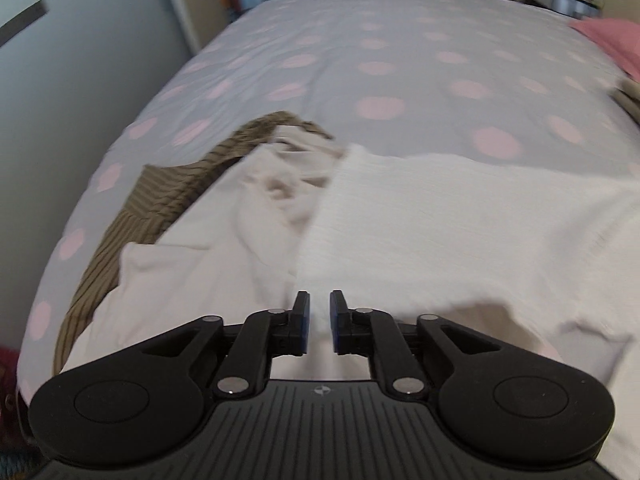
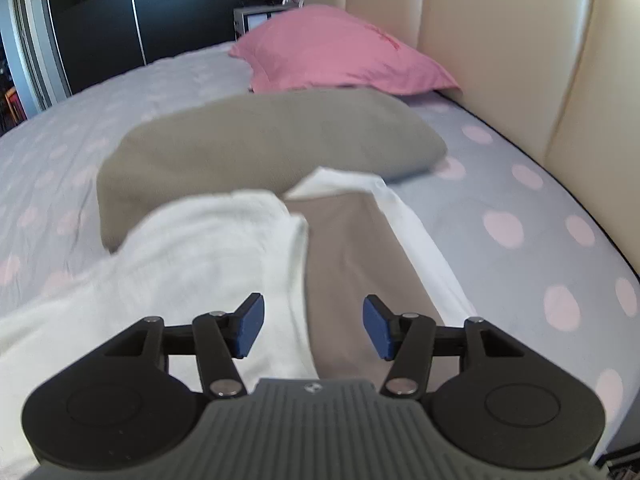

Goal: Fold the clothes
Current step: 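Lay the white gauze cloth flat and open both grippers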

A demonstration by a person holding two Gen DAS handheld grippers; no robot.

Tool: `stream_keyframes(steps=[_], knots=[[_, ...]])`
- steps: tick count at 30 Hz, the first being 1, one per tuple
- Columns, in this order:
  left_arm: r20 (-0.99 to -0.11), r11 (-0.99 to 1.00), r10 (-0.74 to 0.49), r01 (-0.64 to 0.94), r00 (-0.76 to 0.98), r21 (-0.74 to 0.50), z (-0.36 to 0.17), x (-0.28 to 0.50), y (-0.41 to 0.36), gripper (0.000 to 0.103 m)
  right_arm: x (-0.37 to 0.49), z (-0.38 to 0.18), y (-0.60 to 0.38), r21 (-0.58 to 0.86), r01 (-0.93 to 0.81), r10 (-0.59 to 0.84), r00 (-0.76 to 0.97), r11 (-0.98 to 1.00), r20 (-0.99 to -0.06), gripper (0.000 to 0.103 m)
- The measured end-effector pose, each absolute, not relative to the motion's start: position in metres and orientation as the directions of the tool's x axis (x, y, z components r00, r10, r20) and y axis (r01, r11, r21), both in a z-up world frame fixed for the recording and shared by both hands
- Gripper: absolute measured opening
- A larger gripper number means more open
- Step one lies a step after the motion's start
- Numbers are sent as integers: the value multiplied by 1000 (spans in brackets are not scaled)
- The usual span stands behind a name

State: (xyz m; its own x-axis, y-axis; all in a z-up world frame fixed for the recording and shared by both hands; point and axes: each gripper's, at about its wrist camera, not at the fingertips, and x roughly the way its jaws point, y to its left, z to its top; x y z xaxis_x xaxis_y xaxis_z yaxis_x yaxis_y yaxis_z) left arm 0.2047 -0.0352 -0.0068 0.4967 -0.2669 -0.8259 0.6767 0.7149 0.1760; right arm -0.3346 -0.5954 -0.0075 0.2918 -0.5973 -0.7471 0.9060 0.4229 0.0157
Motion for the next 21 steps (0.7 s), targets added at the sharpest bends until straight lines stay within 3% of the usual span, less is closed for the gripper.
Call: stream_keyframes(steps=[6,14,21], knots=[[-807,601,-358,777,470,186,-6,161,-31,46,-363,-19,-579,15,911,-570,270,411,-776,61],[-849,489,-353,851,394,192,-24,106,-35,50,-357,5,-548,75,876,-570,372,476,-732,72],[-878,502,-284,840,386,206,-57,75,-46,45,-328,14,-526,97,818,-539,457,567,-707,72]])
